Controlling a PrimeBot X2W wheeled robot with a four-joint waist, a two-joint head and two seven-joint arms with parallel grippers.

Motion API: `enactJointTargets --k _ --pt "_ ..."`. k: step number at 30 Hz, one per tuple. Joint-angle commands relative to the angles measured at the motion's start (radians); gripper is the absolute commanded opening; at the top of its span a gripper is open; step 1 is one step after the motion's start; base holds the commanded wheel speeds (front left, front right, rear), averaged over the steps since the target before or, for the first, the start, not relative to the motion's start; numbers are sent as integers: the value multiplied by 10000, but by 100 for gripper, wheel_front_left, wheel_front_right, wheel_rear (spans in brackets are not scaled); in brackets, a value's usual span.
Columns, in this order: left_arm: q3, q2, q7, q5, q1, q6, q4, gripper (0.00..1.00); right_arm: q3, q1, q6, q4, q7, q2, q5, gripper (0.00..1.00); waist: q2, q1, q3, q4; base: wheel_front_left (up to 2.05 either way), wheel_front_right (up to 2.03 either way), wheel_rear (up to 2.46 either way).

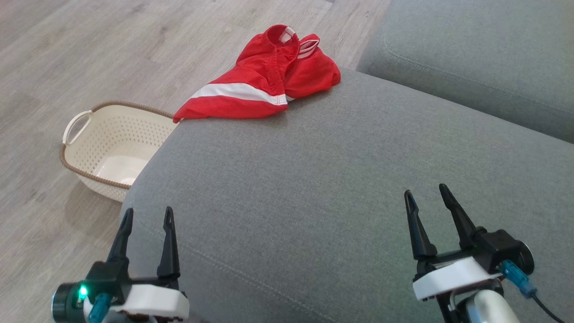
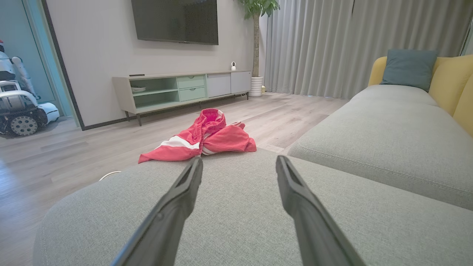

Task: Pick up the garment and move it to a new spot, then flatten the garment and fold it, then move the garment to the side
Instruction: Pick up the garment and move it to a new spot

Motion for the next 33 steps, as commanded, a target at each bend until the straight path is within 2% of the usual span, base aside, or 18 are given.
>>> enactJointTargets --k 1,8,12,18,22,29,33 --pt "373 4 -120 -2 -378 40 -425 100 230 -505 -9 -297 -109 -81 47 100 -1 0 30 20 0 0 0" --pt "575 68 -120 8 -493 -11 -459 100 62 -490 -9 -332 -109 -81 -29 100 -1 0 127 69 0 0 0" --pt "819 487 -120 134 -1070 -164 -420 100 -118 -430 -9 -431 -109 -81 -190 100 -1 0 323 -33 0 0 0" --pt "1210 1315 -120 189 -2546 -475 152 100 -31 -848 -9 -698 -109 -81 -612 100 -1 0 1248 -870 0 0 0" --pt "1208 1988 -76 251 -4302 -907 1296 100 -167 -1255 -9 -963 -109 -81 -917 100 -1 0 2355 -1517 0 0 0" --pt "910 2587 187 431 -7044 -1332 3137 100 -383 -2066 -9 -1455 -109 -81 -1492 100 -1 0 4061 -2281 0 0 0" --pt "657 2844 386 576 -7974 -1517 3987 100 -355 -2386 -9 -1669 -109 -81 -1631 100 -1 0 4611 -2540 0 0 0"
